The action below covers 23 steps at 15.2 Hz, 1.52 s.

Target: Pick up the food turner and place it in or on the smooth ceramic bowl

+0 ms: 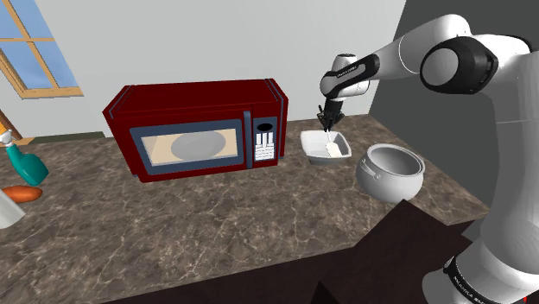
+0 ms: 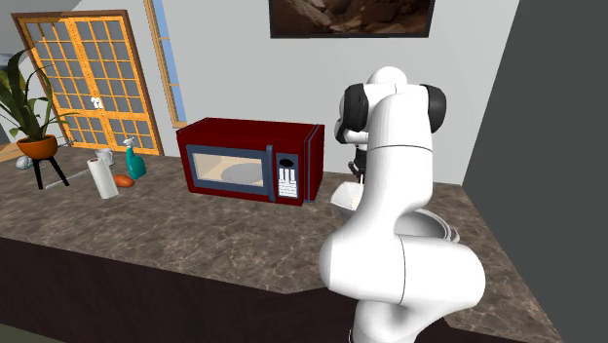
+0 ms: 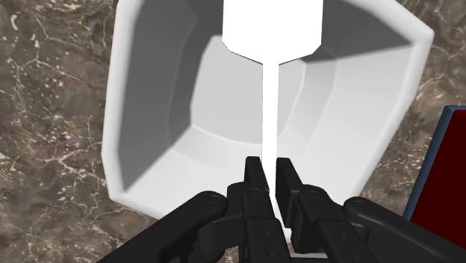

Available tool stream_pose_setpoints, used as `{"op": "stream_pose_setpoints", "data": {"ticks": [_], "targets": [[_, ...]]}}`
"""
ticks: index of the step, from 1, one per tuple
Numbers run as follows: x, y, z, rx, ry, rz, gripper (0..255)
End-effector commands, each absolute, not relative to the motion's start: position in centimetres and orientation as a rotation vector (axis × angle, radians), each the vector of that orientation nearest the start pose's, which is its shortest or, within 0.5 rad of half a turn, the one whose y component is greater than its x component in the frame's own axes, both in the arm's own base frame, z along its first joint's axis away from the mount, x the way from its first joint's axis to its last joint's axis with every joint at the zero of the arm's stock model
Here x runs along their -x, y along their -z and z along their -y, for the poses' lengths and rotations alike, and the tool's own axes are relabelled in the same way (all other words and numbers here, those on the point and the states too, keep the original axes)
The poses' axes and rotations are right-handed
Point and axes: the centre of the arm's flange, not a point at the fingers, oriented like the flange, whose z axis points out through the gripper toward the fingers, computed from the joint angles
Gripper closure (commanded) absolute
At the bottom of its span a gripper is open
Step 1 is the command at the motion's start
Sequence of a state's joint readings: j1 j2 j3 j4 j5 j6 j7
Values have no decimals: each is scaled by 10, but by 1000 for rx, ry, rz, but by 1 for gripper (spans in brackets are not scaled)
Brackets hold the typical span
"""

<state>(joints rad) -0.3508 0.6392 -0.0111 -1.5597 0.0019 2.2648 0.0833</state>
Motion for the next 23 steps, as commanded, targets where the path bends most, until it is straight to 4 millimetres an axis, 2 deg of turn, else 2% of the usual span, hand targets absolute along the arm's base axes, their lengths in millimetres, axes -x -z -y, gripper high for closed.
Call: {"op": "stream_pose_setpoints", "data": {"ticks": [1, 11, 18, 19, 23], "targets": [[-664, -268, 249, 3077, 102, -694, 255], [-664, -215, 249, 3077, 102, -694, 255], [-664, -215, 249, 3077, 102, -694, 255], [-664, -215, 249, 3077, 102, -694, 0], [-664, -215, 249, 3077, 102, -694, 0]]}}
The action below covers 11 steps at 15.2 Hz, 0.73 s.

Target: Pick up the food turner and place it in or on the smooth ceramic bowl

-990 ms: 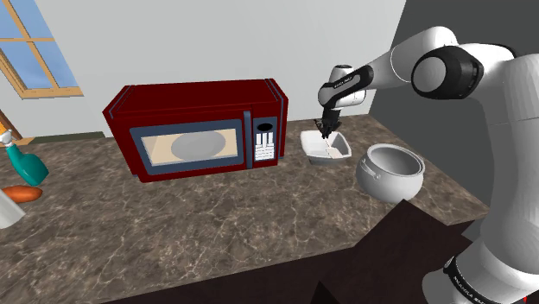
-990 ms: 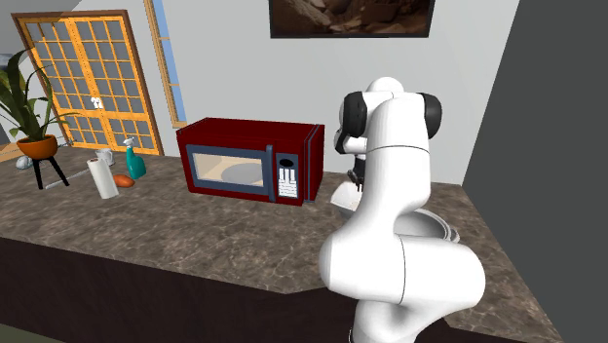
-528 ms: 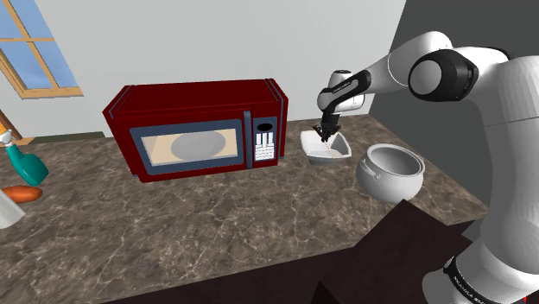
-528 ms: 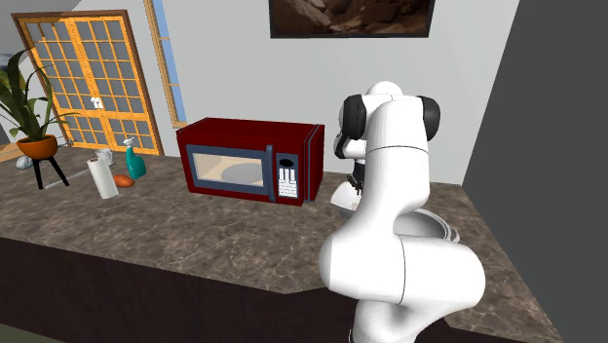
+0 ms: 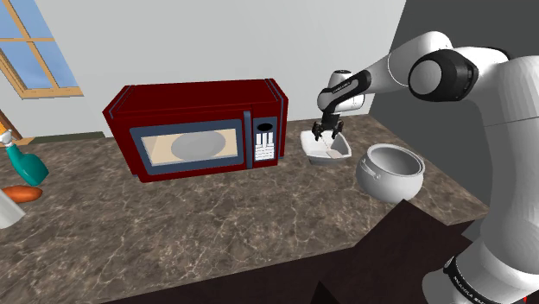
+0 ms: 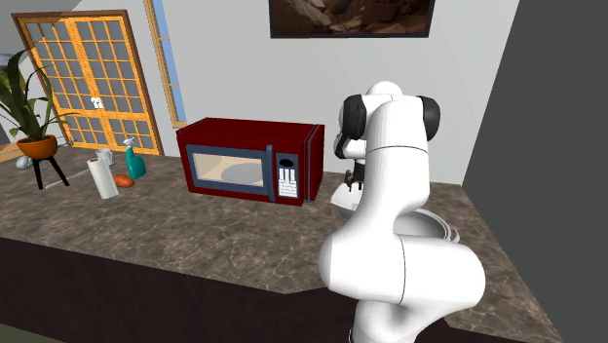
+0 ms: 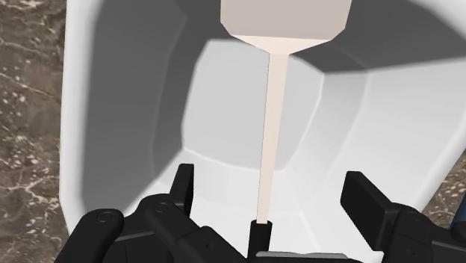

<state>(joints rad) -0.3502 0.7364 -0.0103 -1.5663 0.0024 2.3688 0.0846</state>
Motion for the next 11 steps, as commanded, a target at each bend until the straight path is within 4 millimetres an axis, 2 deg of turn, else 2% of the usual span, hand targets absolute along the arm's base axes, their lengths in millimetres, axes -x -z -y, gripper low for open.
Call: {"op": "stream_pose_setpoints", "data": {"ticks": [1, 5, 11], "targets": [[-664, -215, 249, 3077, 102, -694, 0], [-661, -265, 248, 3077, 102, -694, 0], [-661, -265, 248, 3077, 102, -694, 0]]}}
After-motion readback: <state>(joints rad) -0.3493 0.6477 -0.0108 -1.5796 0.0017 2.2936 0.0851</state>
